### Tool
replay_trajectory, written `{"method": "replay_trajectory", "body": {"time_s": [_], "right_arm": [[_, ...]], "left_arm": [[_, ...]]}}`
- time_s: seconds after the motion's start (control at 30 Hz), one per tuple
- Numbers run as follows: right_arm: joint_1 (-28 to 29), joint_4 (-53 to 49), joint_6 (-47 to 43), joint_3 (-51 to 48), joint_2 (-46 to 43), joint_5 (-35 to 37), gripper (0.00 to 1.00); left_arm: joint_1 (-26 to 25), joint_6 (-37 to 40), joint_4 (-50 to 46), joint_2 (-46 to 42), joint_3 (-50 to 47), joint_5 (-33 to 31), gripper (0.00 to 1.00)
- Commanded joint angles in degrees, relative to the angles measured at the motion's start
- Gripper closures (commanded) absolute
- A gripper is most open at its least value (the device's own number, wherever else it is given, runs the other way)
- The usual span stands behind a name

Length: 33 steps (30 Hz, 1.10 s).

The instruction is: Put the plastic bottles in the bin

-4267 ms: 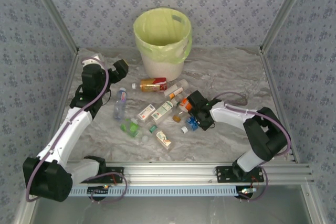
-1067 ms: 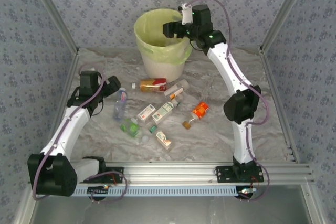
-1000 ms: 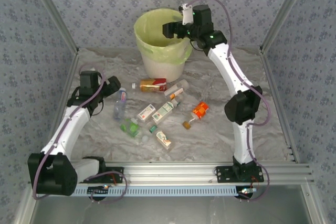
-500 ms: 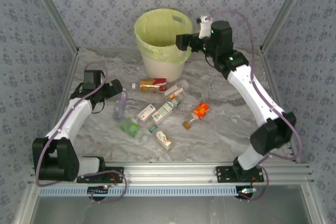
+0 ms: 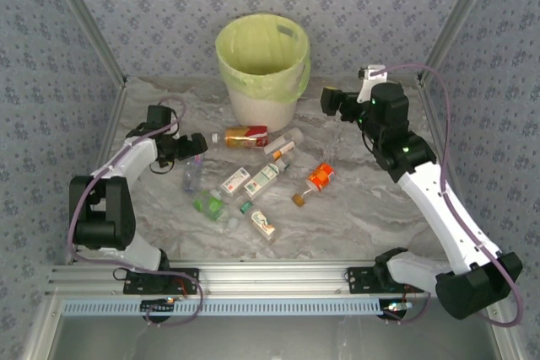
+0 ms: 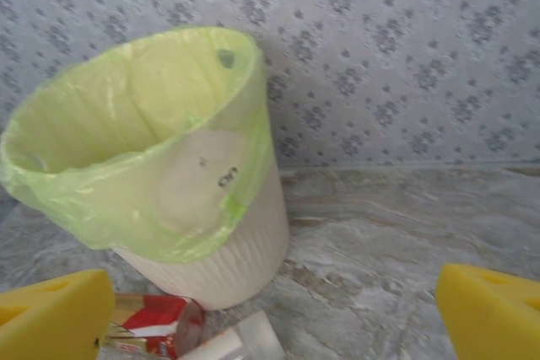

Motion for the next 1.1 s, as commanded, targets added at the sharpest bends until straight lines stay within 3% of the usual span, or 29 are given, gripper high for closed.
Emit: {"method": "replay_trajectory", "body": {"time_s": [0.0,0.23,0.63,1.07], "right_arm": [[-0.7,-3.3,0.2,-2.6,-2.1,5.2,0.00],[-1.3,-2.5,1.8,-4.6,-2.1,4.9,0.00],[-1.5,-2.4,3.1,-4.7,-1.6,4.1,0.00],[-1.5,-1.4,5.1,-5.1,-1.1,2.8,0.00]], "left_arm": [[-1.6,-0.8,-2.5,1.1,0.5,-1.7,0.01],[-5.8,0.6,-3.7,5.7,-0.6,-4.7,0.01],[-6.7,2.0,-2.8,10.2,1.3,-8.7,0.26],[-6.5,2.8,-1.9,6.5,2.2,-13.1,0.47]]}}
